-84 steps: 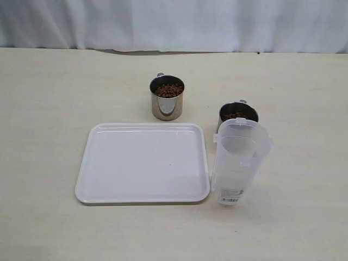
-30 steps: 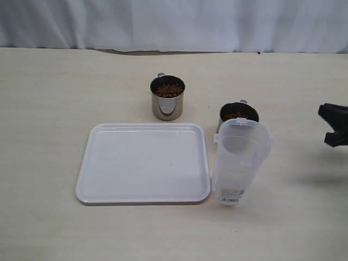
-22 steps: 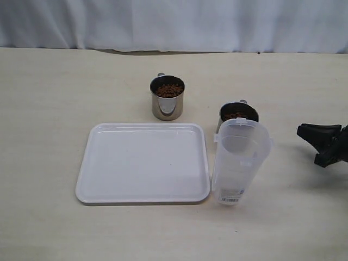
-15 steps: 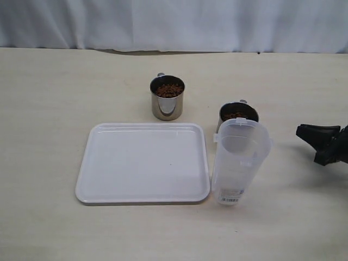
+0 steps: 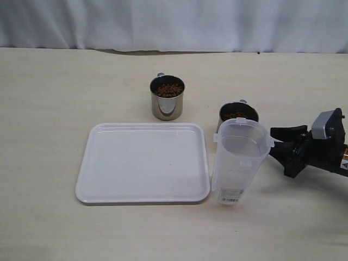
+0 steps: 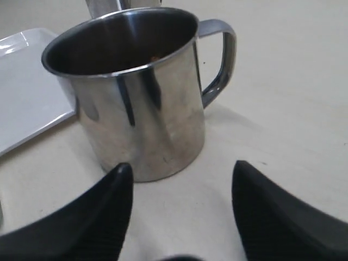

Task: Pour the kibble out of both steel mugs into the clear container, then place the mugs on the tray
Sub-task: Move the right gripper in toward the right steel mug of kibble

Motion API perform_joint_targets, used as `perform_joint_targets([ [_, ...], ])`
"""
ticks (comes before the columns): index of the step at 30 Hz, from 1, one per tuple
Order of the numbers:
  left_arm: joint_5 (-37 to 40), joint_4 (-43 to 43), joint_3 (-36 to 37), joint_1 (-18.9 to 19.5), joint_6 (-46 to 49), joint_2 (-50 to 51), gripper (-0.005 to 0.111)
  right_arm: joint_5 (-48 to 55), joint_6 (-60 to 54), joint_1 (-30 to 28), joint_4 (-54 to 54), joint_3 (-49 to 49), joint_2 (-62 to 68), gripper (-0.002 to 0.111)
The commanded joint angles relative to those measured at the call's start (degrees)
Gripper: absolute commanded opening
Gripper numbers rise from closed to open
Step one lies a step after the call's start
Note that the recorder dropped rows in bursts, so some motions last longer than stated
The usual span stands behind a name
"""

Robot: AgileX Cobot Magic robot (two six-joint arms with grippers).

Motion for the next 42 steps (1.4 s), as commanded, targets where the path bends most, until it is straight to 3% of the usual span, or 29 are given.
perform_joint_targets([
  [1, -0.95, 0.00, 0.14, 0.25, 0.30, -0.20, 0.000, 0.17, -0.64, 0.08, 0.28, -0.11, 0.12, 0.049],
  [14, -0.95, 0.00, 0.14, 0.25, 0.30, -0.20, 0.000, -0.94, -0.64, 0.08, -1.98, -0.11, 0.12, 0.051],
  [20, -0.95, 0.00, 0.14, 0.25, 0.30, -0.20, 0.000, -0.94, -6.96, 0.08, -3.83, -0.22, 0.12, 0.051],
  [42, -0.97, -0.12, 0.14, 0.25, 0.30, -0.20, 0.000, -0.94, -0.93, 0.08, -1.85, -0.22, 0.12, 0.053],
])
